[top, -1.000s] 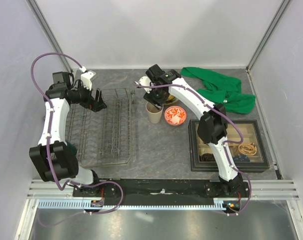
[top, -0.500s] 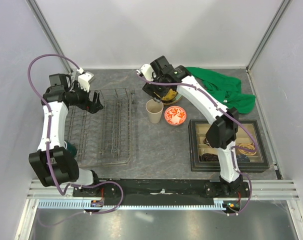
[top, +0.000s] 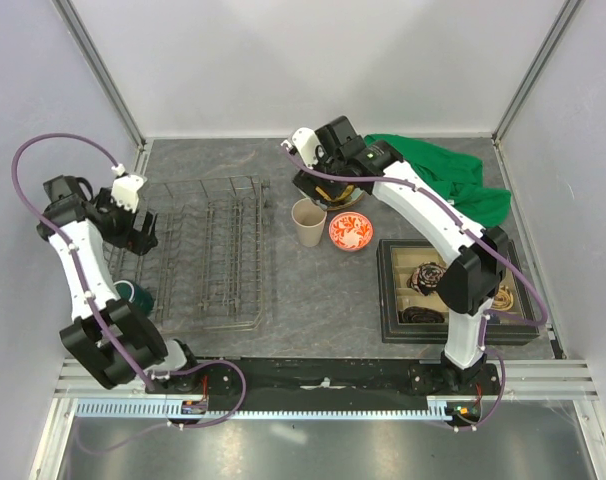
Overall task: Unload the mixed dishes from the dish rack
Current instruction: Pick up the cup from the dish rack.
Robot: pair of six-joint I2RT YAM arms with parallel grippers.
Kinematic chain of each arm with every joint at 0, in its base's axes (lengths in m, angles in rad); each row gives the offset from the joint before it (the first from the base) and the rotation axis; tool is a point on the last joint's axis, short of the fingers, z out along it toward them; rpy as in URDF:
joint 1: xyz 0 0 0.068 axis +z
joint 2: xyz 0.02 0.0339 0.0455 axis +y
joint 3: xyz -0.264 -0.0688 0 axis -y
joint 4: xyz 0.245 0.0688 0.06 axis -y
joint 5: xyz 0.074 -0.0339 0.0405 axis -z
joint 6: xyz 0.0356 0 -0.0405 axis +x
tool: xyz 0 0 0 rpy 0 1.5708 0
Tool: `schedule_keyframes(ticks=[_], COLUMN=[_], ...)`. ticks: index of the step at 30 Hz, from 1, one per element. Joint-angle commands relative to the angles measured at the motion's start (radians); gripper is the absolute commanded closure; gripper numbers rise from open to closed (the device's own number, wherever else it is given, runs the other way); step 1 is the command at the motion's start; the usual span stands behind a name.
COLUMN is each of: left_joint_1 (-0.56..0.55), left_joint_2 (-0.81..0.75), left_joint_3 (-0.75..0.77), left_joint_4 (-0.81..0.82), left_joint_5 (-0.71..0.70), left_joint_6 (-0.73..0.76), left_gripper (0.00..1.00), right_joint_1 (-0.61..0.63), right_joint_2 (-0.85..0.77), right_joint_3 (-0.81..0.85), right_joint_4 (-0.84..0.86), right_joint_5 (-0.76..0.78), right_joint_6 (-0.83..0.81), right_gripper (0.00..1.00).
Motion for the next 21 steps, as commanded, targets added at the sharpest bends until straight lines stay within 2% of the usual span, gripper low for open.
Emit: schedule_keyframes(ticks=[1,9,15,21], left_joint_1=[0.070,0.256,0.418,0.483], left_joint_2=[-0.084,-0.143,-0.055,0.011], left_joint_3=[-0.012,-0.087,-0.054,-0.034], left_joint_4=[-0.132,-0.213,-0.262,-0.316], left_joint_5=[-0.038,-0.032,-0.012,-0.034], left_joint_6=[0.233,0.545,0.832,0.949], left_gripper=[0.01,0.01,0.01,0.01], right_joint_1=[0.002,0.002,0.002,0.002], right_joint_2=[-0.053,-0.058,-0.062,-0.055], right_joint_3=[-0.049,-0.099,-0.136,-0.152], right_joint_4=[0.052,0.065,0.080,0.084], right_joint_5=[0.004,-0.013,-0.025,-0.026], right_joint_6=[0.010,0.007,0.004,0.003], right_gripper=[0.20,0.19,0.19,0.19])
